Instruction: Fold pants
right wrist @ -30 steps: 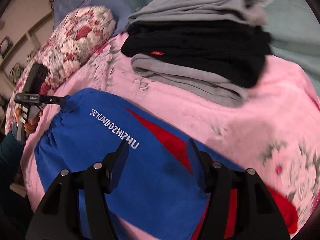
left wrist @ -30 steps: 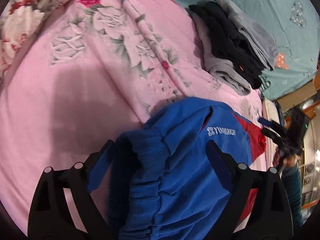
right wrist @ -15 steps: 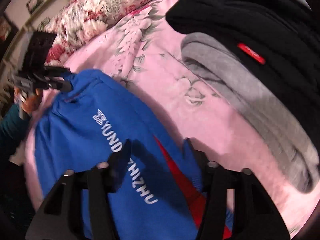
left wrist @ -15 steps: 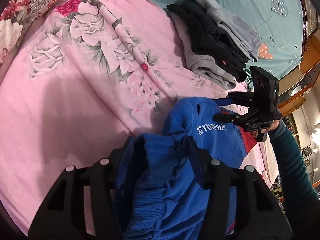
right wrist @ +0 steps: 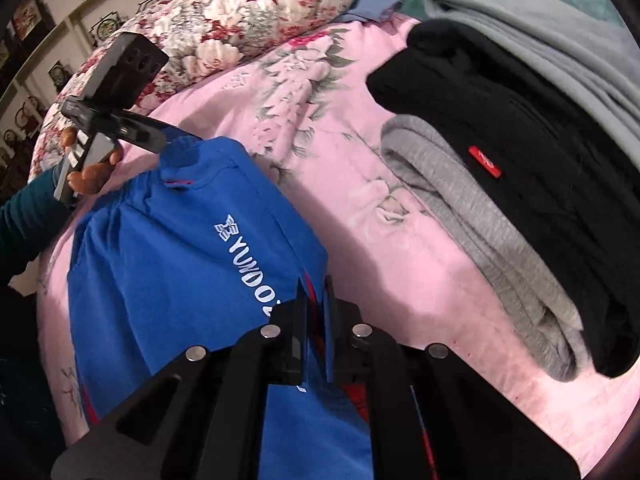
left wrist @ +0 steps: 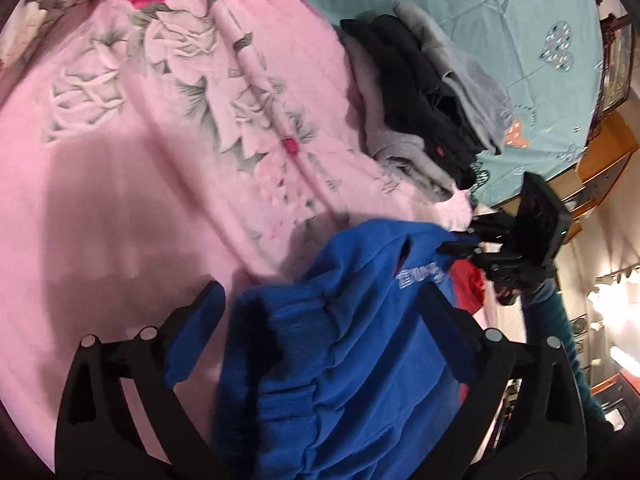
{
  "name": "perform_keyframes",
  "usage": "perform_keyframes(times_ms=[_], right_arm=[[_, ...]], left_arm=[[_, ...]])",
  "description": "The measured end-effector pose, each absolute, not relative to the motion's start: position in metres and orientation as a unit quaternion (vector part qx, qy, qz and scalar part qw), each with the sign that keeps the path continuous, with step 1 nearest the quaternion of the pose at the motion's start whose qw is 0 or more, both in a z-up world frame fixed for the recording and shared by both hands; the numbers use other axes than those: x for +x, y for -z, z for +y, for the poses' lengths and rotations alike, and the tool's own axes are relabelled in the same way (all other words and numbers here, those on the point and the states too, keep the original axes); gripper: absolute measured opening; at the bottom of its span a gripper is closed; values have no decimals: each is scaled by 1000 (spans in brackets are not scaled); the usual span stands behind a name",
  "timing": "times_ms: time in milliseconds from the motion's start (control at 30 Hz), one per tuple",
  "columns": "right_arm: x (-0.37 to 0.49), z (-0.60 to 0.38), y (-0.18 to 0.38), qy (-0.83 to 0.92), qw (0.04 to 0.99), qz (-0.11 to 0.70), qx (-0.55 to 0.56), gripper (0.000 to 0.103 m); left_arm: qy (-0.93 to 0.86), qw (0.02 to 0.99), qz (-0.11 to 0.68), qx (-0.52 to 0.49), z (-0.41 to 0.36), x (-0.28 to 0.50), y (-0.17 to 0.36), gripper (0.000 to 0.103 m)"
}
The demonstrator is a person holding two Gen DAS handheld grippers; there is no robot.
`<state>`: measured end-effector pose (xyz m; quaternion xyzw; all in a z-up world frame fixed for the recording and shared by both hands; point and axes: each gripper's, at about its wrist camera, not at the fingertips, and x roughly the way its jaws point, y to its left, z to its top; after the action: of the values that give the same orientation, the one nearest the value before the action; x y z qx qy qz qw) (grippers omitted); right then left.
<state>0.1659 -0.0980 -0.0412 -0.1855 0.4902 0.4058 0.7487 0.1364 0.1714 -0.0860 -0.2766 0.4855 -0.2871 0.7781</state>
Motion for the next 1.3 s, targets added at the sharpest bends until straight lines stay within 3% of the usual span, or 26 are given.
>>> perform_keyframes(times_ms=[133,200,233,333,400,433,467,700,733,833,1033,1300], right_arm=[[166,-97,46,-400,751,493,-181,6],[167,-100,47,-397,753,494,-174,6],[166,-101,47,-398,753,495,-171,6],[165,-103,48,-400,752,497,-167,7],[165,-103,50,-399,751,499,-168,7],[165,-104,50,-399,751,499,-167,7],[166,-104,51,-399,751,499,-165,7],[169,-106,55,-399,752,501,-157,7],[169,-106,54,-399,754,498,-156,7],[167,-107,52,-395,761,490,-158,7],[150,-110,29,-382,783,462,-166,7],[56,-102,-35,-380,815,388,-202,6]], left_arm=[[296,788,470,-266,159,135,86,94],[298,788,481,-243,153,131,87,60],[298,782,490,-244,153,131,90,50],[305,778,486,-257,161,128,91,50],[332,767,482,-265,164,125,88,64],[340,764,478,-268,166,124,86,82],[340,766,474,-271,169,124,84,89],[331,768,483,-258,171,123,89,86],[331,772,481,-253,169,123,88,83],[323,776,496,-217,154,126,92,40],[299,822,448,-184,158,114,69,35],[287,869,390,-104,160,60,10,35]])
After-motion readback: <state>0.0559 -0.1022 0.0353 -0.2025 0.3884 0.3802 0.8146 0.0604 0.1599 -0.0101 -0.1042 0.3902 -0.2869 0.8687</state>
